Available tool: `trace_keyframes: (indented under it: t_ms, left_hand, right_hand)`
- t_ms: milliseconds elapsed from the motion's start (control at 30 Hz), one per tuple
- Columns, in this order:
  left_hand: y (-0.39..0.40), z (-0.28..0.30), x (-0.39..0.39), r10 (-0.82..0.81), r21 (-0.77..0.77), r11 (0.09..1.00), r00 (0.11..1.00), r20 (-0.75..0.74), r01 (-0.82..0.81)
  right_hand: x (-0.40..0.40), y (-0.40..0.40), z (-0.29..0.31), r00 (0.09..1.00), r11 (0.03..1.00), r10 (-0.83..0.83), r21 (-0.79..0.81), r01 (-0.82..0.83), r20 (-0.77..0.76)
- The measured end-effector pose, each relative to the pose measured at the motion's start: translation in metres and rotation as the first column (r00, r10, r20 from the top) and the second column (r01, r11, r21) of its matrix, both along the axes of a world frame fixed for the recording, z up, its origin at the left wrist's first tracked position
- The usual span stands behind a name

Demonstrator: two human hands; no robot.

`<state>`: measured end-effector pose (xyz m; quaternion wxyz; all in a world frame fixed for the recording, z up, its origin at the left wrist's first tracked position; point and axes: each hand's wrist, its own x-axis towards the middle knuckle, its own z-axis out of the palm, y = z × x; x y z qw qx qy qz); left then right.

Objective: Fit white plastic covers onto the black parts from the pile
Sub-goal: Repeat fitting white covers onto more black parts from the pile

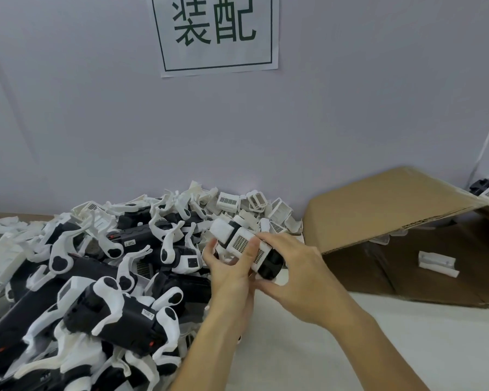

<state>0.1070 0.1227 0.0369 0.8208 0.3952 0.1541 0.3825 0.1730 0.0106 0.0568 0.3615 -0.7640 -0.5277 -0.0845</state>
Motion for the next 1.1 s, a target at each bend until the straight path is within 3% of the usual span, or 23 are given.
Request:
trace_keyframes:
  t_ms: [100, 200, 333, 467, 533, 667, 933, 1100]
  left_hand:
    - [-0.001, 0.002, -0.002, -0.058, 0.033, 0.998, 0.998, -0.016, 0.059]
    - [0.000, 0.002, -0.002, -0.074, -0.031, 0.997, 0.990, -0.123, 0.071]
    - [-0.003, -0.007, 0.002, 0.198, 0.349, 0.929, 0.960, -0.195, -0.121]
    - [-0.010, -0.006, 0.002, 0.293, 0.475, 0.864, 0.935, -0.199, -0.170]
    - [-0.007, -0.005, 0.001, 0.257, 0.472, 0.872, 0.941, -0.219, -0.128]
    - [-0.005, -0.003, -0.001, 0.036, 0.392, 0.920, 0.989, -0.140, 0.022]
    - [-0.004, -0.003, -0.002, 0.118, 0.254, 0.962, 0.991, -0.057, -0.100]
    - [-0.001, -0.004, -0.001, 0.041, 0.240, 0.971, 0.994, -0.105, -0.015]
  right_hand:
    - [-0.003, 0.003, -0.003, 1.000, 0.991, -0.016, 0.130, 0.019, -0.024]
    - [0.007, -0.001, 0.002, 0.946, 0.943, 0.059, 0.330, 0.052, -0.317]
    - [0.026, -0.015, 0.005, 0.792, 0.934, 0.146, 0.347, 0.088, -0.593]
    - [0.033, -0.019, 0.002, 0.694, 0.924, 0.180, 0.361, 0.123, -0.697]
    - [0.036, -0.019, 0.001, 0.650, 0.921, 0.226, 0.377, 0.100, -0.726]
    - [0.038, -0.017, -0.002, 0.583, 0.932, 0.283, 0.362, 0.020, -0.761]
    - [0.043, -0.013, -0.009, 0.492, 0.951, 0.277, 0.310, -0.014, -0.825]
    - [0.040, -0.015, -0.006, 0.406, 0.918, 0.373, 0.396, -0.030, -0.834]
